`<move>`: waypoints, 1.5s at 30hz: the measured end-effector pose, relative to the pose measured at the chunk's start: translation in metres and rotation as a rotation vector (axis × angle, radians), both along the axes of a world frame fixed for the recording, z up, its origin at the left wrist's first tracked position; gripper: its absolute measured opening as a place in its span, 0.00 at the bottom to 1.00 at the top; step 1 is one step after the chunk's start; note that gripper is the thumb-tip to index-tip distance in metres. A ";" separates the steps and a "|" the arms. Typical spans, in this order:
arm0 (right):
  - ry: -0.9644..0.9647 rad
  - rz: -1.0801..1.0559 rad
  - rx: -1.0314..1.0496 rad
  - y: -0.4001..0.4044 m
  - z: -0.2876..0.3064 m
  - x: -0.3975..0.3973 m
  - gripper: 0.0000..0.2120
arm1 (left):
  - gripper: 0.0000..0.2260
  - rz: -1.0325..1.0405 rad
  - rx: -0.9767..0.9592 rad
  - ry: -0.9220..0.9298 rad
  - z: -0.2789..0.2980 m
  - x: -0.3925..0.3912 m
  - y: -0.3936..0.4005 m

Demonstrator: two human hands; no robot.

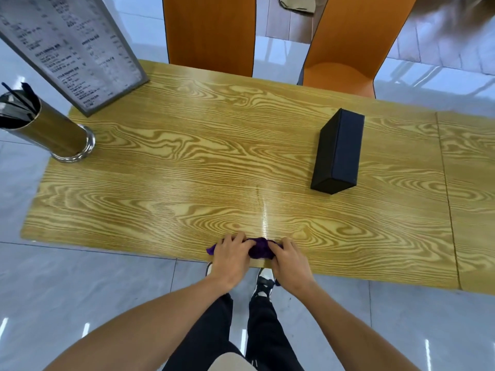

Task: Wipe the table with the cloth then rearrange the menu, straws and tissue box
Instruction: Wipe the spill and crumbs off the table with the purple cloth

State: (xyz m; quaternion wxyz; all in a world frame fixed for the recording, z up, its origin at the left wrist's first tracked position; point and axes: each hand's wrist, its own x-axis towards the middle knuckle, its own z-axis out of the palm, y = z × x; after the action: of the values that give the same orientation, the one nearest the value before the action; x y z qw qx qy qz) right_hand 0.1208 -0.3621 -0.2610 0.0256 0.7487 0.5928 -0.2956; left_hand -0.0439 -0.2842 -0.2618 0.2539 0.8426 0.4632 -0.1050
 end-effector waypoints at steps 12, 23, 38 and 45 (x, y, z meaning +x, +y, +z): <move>0.192 -0.223 0.190 0.148 0.013 0.061 0.21 | 0.22 0.235 -0.105 -0.236 0.012 0.040 0.126; -0.086 -0.001 0.137 0.056 -0.007 0.033 0.24 | 0.20 0.057 -0.026 -0.050 0.000 0.026 0.063; 0.101 -0.214 0.113 -0.047 0.004 -0.004 0.22 | 0.18 0.161 0.044 -0.075 -0.004 0.010 -0.066; 0.288 -0.319 0.037 -0.049 0.007 0.009 0.21 | 0.21 0.169 0.149 -0.094 -0.010 0.002 -0.063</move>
State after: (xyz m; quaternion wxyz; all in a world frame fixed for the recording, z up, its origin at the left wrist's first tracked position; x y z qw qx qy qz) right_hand 0.1300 -0.4114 -0.2545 -0.1200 0.7835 0.4696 -0.3889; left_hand -0.0418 -0.3468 -0.2723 0.2200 0.8210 0.5268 -0.0091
